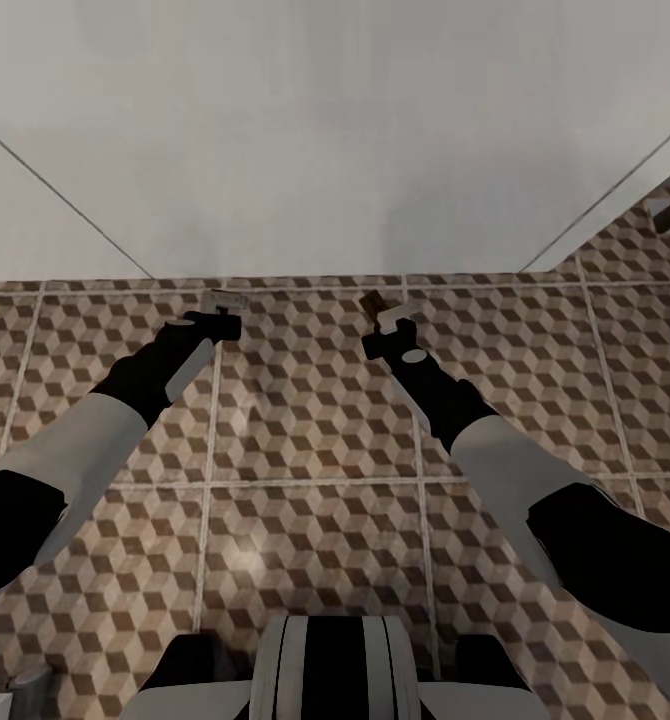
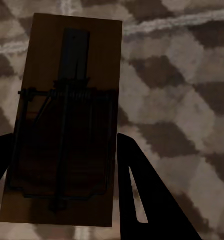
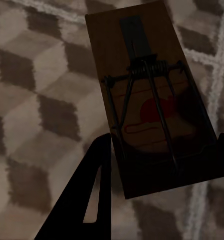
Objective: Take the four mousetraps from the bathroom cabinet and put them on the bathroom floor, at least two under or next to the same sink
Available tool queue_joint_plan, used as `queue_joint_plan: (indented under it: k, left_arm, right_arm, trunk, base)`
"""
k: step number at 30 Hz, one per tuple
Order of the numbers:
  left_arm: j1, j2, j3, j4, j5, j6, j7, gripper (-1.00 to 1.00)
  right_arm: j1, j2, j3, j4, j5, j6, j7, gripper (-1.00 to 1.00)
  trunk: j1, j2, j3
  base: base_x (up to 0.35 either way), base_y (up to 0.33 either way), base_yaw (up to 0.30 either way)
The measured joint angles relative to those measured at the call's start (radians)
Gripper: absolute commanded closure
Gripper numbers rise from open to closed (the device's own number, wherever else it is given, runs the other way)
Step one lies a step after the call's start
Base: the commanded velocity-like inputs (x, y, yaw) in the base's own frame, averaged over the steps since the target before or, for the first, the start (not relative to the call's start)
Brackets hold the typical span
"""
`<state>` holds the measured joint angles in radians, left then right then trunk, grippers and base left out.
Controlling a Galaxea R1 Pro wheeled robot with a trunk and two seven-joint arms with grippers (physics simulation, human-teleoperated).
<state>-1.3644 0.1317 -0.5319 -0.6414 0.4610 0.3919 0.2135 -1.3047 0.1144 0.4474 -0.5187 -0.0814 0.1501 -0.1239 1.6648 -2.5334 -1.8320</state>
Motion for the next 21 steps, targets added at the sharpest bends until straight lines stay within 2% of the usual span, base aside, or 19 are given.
queue_joint_plan:
  k: [15,21]
  left_arm:
    - [0.000,0.000,0.000,0.000,0.000,0.001,0.000,1.00]
    - [0.000,0.000,0.000,-0.001,0.000,0.001,0.001,1.00]
  right_arm:
    - [0.000,0.000,0.000,0.000,0.000,0.000,0.000,1.00]
    - [0.000,0.001,0.000,0.044,0.000,-0.002,-0.001,1.00]
  trunk:
    - [0.000,0.000,0.000]
    - [0.000,0.000,0.000]
  base:
    - [0.030,0.000,0.000]
    - [0.028,0.000,0.000]
